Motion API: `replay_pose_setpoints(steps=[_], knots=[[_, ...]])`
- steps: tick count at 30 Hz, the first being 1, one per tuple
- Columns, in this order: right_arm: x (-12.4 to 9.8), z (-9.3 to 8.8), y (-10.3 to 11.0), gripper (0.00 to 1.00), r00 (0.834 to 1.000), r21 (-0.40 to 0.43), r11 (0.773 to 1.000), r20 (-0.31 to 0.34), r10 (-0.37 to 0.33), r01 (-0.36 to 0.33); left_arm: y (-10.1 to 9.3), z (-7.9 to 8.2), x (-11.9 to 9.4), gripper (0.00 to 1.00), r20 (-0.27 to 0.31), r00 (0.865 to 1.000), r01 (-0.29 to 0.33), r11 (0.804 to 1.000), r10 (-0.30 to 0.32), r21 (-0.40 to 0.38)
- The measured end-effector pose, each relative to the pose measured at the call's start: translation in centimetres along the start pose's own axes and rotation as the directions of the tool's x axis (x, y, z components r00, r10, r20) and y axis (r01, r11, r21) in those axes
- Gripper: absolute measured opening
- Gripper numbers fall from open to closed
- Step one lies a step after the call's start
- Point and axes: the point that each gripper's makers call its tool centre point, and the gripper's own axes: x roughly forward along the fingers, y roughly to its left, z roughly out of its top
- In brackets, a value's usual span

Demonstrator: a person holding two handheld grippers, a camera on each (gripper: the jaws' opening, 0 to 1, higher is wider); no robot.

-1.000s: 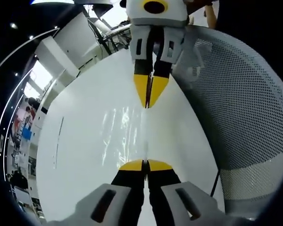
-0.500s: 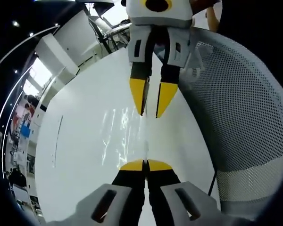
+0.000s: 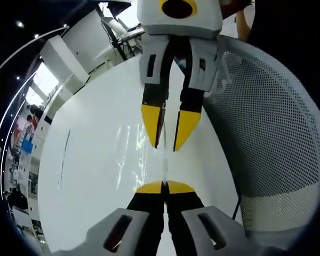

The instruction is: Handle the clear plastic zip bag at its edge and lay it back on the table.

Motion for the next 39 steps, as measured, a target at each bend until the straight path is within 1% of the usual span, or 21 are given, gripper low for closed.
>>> replay_pose_setpoints(steps=[15, 23, 30, 39], knots=[[0.8, 0.8, 0.4, 0.06, 1.000, -0.016, 1.000, 0.012, 0.016, -0.015, -0.4, 0.5, 0.1, 0.00, -0.001, 1.000, 0.017, 1.000, -0.017, 0.010], [1.1, 0.9, 0.4, 0.04, 1.000, -0.032, 0.999, 0.010, 0.021, -0.021, -0.4, 1.0, 0.1, 0.00, 0.008, 1.000, 0.026, 0.999, -0.026, 0.020], [1.2, 1.0, 0.5, 0.01, 1.000, -0.051, 0.998, 0.011, 0.029, -0.029, -0.5, 1.3, 0.3, 0.00, 0.012, 0.999, 0.031, 0.999, -0.031, 0.029], [1.2, 1.0, 0.6, 0.00, 0.999, -0.072, 0.997, 0.012, 0.033, -0.032, -0.5, 1.3, 0.3, 0.00, 0.013, 0.999, 0.034, 0.999, -0.035, 0.026]])
